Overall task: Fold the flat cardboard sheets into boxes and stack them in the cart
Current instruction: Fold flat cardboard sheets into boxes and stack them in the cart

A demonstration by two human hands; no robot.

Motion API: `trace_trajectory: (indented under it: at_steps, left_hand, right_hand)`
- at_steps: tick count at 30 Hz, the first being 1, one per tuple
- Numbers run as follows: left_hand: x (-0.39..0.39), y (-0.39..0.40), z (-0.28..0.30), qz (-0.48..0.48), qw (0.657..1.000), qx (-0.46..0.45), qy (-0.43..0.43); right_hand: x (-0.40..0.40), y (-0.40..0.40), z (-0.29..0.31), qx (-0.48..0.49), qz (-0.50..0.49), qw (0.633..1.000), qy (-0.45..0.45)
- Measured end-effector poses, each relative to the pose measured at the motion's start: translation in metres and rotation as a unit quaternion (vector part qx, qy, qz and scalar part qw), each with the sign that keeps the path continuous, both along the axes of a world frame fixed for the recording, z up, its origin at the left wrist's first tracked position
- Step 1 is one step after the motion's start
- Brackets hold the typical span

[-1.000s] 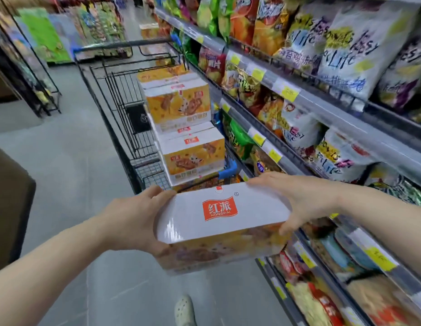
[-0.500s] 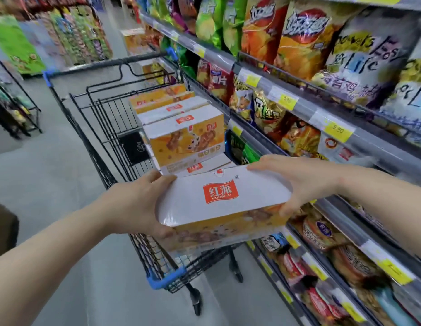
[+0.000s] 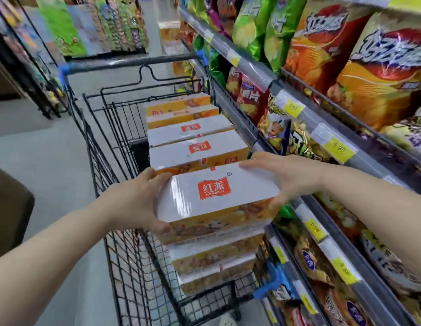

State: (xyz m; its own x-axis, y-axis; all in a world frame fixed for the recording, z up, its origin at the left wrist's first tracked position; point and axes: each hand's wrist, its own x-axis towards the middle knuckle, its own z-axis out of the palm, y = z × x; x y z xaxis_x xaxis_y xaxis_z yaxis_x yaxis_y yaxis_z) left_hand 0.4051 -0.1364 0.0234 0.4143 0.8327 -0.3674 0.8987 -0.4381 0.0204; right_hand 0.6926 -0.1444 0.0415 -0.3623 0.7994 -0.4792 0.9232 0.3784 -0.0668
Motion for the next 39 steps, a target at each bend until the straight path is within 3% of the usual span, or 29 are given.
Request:
trace_trajectory:
  at_steps: [8,21,27,30,33,35,39]
  left_hand:
    - [0.016,0.029,-0.019,0.049,0.998,-0.023,-0.007]
    - [0.021,0.046,-0.029,0.055,0.997,-0.043,0.027]
    - [0.018,0.038,-0.04,0.087,0.996,-0.012,-0.005]
    - [0.011,0.032,-0.054,0.147,0.983,-0.005,-0.108]
    - [0.006,0.03,-0.059,0.263,0.917,-0.125,-0.274]
    - [0.008,0.027,-0.058,0.276,0.871,-0.207,-0.35]
    - [0.004,0.029,-0.061,0.251,0.867,-0.213,-0.374]
  right_hand:
    - [0.011,0.053,-0.035,0.004,0.017,1.0,0.017]
    - [0.012,0.058,-0.057,0.02,0.002,1.0,0.005]
    - [0.01,0.044,-0.067,0.035,-0.039,0.995,0.084]
    - [0.009,0.033,-0.078,0.019,-0.166,0.964,0.208]
    - [0.006,0.026,-0.079,-0.035,-0.324,0.872,0.366]
    - [0.005,0.026,-0.083,-0.056,-0.34,0.838,0.423]
    - [0.001,0.027,-0.088,-0.036,-0.327,0.831,0.449]
